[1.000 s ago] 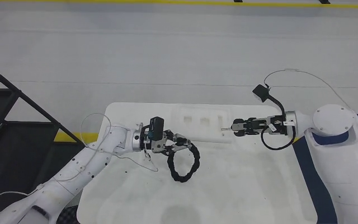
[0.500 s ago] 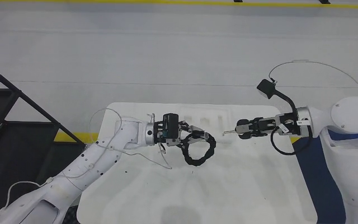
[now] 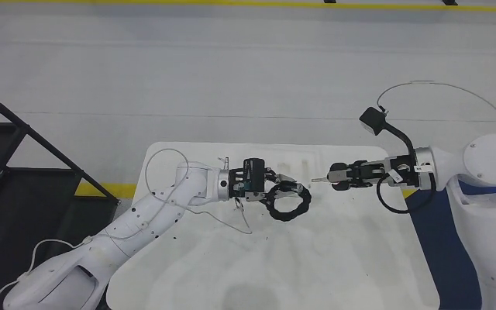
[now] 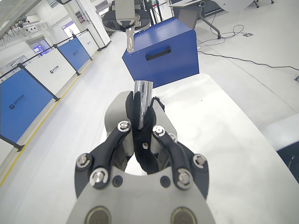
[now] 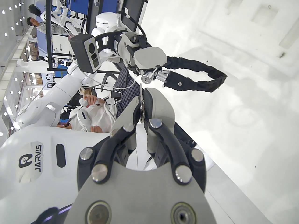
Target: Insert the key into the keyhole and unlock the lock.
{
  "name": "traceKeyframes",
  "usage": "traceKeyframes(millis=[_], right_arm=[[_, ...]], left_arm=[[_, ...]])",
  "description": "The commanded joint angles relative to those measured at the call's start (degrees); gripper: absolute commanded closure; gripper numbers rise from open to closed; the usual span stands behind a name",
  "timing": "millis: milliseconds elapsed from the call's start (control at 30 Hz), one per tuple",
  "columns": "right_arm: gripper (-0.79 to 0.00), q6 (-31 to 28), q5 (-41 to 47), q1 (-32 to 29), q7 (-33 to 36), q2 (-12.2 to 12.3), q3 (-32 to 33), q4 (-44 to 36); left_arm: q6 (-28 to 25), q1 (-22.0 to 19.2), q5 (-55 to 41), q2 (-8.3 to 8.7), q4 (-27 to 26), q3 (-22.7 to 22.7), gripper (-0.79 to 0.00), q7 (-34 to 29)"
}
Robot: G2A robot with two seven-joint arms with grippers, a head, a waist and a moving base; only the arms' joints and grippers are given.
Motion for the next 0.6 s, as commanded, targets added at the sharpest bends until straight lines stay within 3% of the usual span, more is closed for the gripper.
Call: traceKeyframes(millis=[0, 233, 367, 567], right_arm=[[0.000, 0.0, 0.0, 0.0, 0.0, 0.0, 0.0, 0.0], [0.000, 0.1, -1.2, -1.1, -1.7, 0.2, -1.1, -1.5], [0.000, 1.3, -6.0, -0.1, -0.3, 0.8, -2.9, -4.5], [0.000, 2.2, -11.4, 0.9, -1.2, 2.7, -4.0, -8.9]], left_arm=[[0.0, 0.0, 0.0, 0.00, 0.0, 0.0, 0.000, 0.0], [0.3, 0.2, -0.1, -0.01, 0.0, 0.0, 0.000, -0.2], [3.9, 1.8, -0.4, -0.62, -0.8, 0.0, 0.000, -2.2], [8.6, 3.0, 0.8, -2.28, 0.9, 1.1, 0.000, 0.4]])
